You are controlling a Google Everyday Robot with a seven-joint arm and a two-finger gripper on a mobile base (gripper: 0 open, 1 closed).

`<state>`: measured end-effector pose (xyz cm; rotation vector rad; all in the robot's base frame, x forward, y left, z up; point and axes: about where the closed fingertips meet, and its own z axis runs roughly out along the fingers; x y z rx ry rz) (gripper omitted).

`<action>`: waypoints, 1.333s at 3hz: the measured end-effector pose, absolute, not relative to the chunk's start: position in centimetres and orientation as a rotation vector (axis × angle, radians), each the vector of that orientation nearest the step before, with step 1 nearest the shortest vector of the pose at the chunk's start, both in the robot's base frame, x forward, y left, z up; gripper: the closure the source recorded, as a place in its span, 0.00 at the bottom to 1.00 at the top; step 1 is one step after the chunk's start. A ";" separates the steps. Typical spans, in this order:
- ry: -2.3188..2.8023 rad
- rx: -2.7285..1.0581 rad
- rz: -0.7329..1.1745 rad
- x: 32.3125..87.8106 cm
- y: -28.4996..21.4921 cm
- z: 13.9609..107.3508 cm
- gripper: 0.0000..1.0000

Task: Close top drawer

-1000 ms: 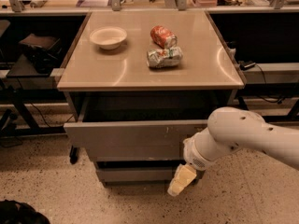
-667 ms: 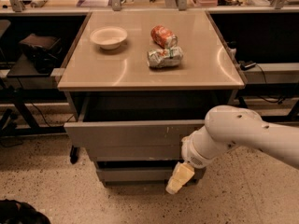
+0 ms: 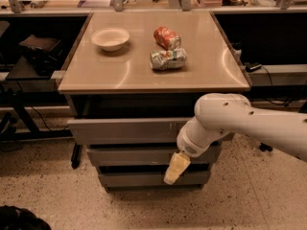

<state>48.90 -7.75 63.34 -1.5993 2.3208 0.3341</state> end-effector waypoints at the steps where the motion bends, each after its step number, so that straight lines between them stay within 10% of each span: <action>1: 2.316 -1.647 0.291 51.3 -4.9 64.1 0.00; 4: 2.328 -1.693 0.199 55.0 -1.9 65.5 0.00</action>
Offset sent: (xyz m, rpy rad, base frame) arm 0.1731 0.2052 0.0660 -0.2662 -0.0758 0.1679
